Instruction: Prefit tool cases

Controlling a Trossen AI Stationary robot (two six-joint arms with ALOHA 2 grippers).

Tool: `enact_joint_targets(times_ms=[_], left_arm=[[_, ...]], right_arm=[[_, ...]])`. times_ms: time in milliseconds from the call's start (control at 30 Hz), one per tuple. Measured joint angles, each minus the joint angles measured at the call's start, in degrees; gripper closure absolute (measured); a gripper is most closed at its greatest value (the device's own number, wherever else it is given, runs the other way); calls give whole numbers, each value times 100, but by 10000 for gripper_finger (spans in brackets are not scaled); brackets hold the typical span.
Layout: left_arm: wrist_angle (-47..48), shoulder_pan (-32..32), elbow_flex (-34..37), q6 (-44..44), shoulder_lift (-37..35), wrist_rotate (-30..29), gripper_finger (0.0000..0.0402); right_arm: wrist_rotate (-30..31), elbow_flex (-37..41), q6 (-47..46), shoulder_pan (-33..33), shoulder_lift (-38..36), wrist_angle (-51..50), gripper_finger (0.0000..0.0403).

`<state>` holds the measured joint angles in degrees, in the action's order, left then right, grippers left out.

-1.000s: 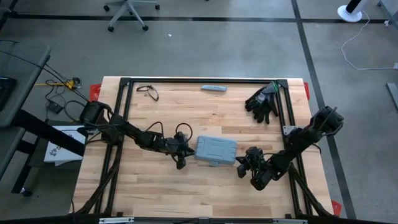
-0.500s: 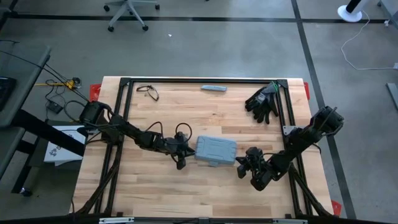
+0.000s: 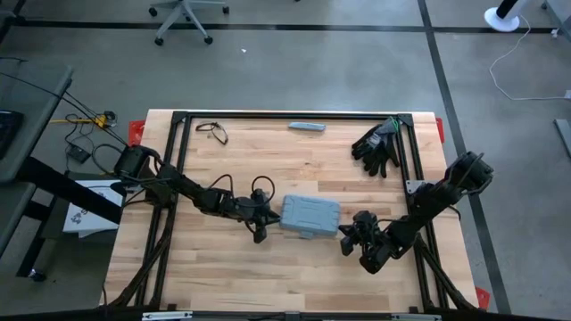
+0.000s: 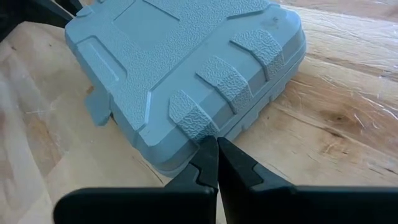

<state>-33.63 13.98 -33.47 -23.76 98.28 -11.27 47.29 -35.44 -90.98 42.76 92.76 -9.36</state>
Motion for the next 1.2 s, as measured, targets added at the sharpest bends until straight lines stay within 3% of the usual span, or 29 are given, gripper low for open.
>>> enact_joint_targets(times_ms=[833,1200], left_arm=[[-118,-7,0,451,-252,-43,353],[106,-11,-3,954,-802,-782,353]], right_arm=[[130,4,302,4,-460,-136,403],[733,0,514,-4,-983,-485,403]])
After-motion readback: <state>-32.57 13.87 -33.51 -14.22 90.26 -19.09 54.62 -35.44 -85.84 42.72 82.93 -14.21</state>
